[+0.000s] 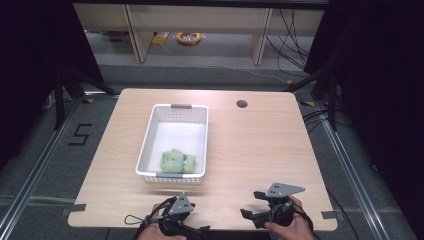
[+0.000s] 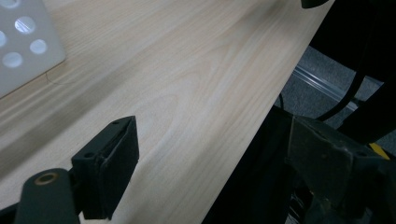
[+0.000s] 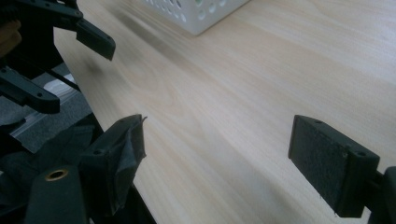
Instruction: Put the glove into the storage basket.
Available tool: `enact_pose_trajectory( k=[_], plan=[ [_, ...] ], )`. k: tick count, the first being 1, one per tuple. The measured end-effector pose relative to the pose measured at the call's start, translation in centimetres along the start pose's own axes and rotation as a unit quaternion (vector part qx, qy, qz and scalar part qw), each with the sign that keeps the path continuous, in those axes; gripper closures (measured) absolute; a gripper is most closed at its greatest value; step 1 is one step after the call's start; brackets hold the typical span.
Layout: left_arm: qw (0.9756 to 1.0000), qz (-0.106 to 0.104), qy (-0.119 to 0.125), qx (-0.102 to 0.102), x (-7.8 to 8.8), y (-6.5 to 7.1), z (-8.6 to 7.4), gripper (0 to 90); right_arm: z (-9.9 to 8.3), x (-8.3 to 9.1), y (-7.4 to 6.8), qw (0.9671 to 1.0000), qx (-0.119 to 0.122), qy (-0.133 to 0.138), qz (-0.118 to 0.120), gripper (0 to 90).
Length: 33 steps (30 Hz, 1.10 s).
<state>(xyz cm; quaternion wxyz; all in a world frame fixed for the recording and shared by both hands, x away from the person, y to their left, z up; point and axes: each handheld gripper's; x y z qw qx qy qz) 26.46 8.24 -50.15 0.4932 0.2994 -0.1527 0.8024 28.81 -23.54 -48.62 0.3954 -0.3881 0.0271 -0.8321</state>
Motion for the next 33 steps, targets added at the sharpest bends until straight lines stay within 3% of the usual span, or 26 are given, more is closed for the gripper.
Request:
enact_pose_trajectory(
  k=[2, 6, 7, 8, 11, 12, 13, 15, 16, 17, 19, 20, 22, 25, 27, 29, 30, 32, 33],
  plan=[
    [0.9999, -0.001, -0.002, 0.010, 0.1, 0.1, -0.1, 16.2, -0.2, 0.0, 0.1, 1.0000, 0.002, -0.003, 0.006, 19.5],
    [1.0000, 0.004, -0.001, 0.006, 0.1, 0.1, -0.4, 16.3, -1.0, 0.1, 0.2, 1.0000, 0.008, -0.004, 0.000, 19.4],
    [1.0000, 0.001, -0.004, 0.006, 0.1, 0.2, -0.6, 16.3, -1.1, 0.2, 0.2, 0.9999, 0.003, -0.006, -0.008, 19.4],
    [0.9999, 0.004, -0.002, 0.014, 0.0, 0.5, -0.7, 16.5, -1.2, 0.2, 0.3, 0.9999, -0.002, -0.012, 0.005, 19.4],
    [0.9999, 0.002, -0.011, 0.005, -0.1, 0.7, -0.9, 16.6, -1.6, 0.3, 0.0, 0.9999, -0.011, -0.012, -0.006, 19.3],
    [0.9999, 0.000, -0.007, 0.014, -0.3, 0.8, -1.0, 16.7, -1.7, 0.3, 0.0, 0.9999, -0.009, -0.013, 0.002, 19.3],
    [0.9999, 0.004, -0.013, 0.005, -0.1, 0.7, -1.0, 16.7, -1.8, 0.3, 0.3, 0.9998, 0.011, -0.013, -0.007, 19.3],
    [0.9999, 0.005, -0.002, 0.016, -0.2, 0.8, -1.0, 16.8, -1.8, 0.3, 0.2, 0.9999, 0.008, -0.011, -0.006, 19.3],
    [0.9999, 0.008, -0.010, -0.002, 0.0, 0.6, -1.0, 16.8, -1.9, 0.3, 0.1, 0.9998, 0.005, -0.012, -0.014, 19.3],
    [0.9999, 0.010, -0.003, 0.010, -0.1, 0.6, -1.0, 16.9, -1.9, 0.3, 0.2, 0.9998, 0.008, -0.014, -0.014, 19.3],
    [0.9999, 0.008, -0.006, 0.000, 0.0, 0.5, -1.0, 16.9, -1.9, 0.2, 0.2, 0.9998, 0.008, -0.016, -0.011, 19.3],
    [0.9999, 0.008, -0.008, 0.001, 0.0, 0.5, -1.0, 16.8, -2.0, 0.3, -0.1, 0.9997, -0.008, -0.021, -0.012, 19.3],
    [0.9999, 0.009, -0.010, -0.001, -0.1, 0.4, -1.1, 16.9, -2.0, 0.2, 0.0, 0.9997, 0.002, -0.019, -0.015, 19.3],
    [0.9998, 0.007, -0.009, 0.015, -0.3, 0.6, -1.1, 16.8, -1.9, 0.2, 0.2, 0.9996, 0.012, -0.018, -0.016, 19.2],
    [0.9999, 0.010, -0.007, 0.006, -0.2, 0.5, -1.0, 16.8, -1.9, 0.0, 0.2, 0.9997, 0.013, -0.016, -0.010, 19.3],
    [0.9998, 0.010, -0.005, 0.019, -0.3, 0.6, -1.1, 16.8, -1.9, 0.1, 0.1, 0.9997, 0.009, -0.016, -0.016, 19.3],
    [0.9999, 0.008, -0.013, -0.001, -0.2, 0.4, -1.1, 16.8, -1.9, 0.1, 0.1, 0.9997, 0.009, -0.016, -0.016, 19.3],
    [0.9998, 0.008, -0.010, 0.014, -0.4, 0.6, -1.1, 16.9, -1.9, 0.1, 0.2, 0.9996, 0.013, -0.018, -0.015, 19.3],
    [0.9998, 0.015, -0.014, 0.003, -0.4, 0.5, -1.1, 16.9, -1.9, 0.2, 0.2, 0.9996, 0.009, -0.018, -0.018, 19.3]
  ],
)
Point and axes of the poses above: each handheld gripper's, and its own axes: x roughly backward along the jaws, z roughly out of its top, y roughly to its right, and after that the axes turned 10 degrees about -x, right-handed
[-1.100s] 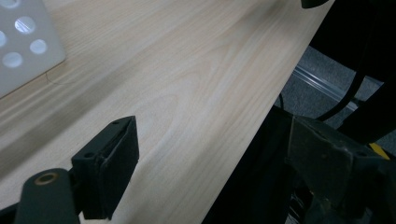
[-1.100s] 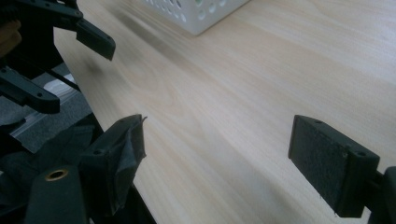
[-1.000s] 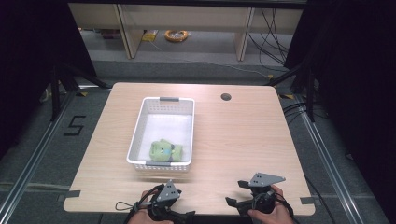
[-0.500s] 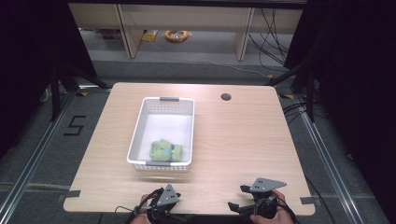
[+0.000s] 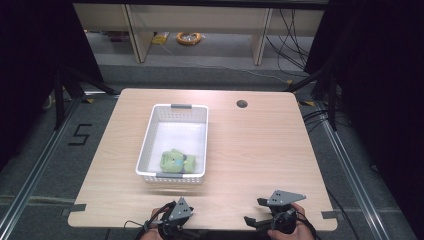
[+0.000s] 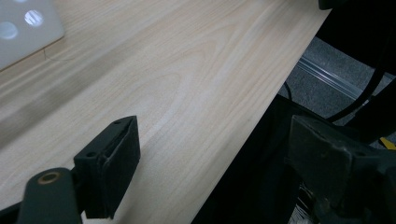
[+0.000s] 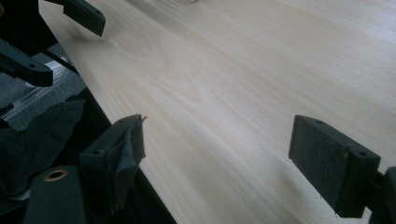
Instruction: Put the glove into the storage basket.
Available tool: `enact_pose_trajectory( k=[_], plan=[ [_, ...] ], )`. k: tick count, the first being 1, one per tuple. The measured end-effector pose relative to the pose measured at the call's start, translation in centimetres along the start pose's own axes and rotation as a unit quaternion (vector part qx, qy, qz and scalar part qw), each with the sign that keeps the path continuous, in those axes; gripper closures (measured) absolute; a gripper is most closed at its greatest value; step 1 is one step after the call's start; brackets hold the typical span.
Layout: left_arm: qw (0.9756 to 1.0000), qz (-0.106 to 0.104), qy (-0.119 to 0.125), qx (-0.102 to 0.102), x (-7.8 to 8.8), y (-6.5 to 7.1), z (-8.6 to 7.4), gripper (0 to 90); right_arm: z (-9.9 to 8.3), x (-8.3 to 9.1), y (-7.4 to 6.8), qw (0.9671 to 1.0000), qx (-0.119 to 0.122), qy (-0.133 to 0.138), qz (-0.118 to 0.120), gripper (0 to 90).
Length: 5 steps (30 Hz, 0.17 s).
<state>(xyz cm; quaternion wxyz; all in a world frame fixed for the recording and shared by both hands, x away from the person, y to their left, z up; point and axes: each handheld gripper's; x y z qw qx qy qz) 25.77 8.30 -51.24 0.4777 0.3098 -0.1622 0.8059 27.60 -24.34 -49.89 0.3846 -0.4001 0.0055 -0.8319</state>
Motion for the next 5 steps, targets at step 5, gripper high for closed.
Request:
enact_pose_trajectory(
  k=[5],
  plan=[
    [1.0000, -0.005, 0.000, -0.002, 0.24, -0.12, 0.03, 16.8, 0.03, -0.10, 0.14, 1.0000, 0.000, 0.001, 0.003, 19.3]
  ],
)
Point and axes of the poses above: each handheld gripper's, and its own axes: x roughly backward along the jaws, z roughly out of its top, y roughly to its right, and after that the axes turned 10 degrees about -x, right-handed
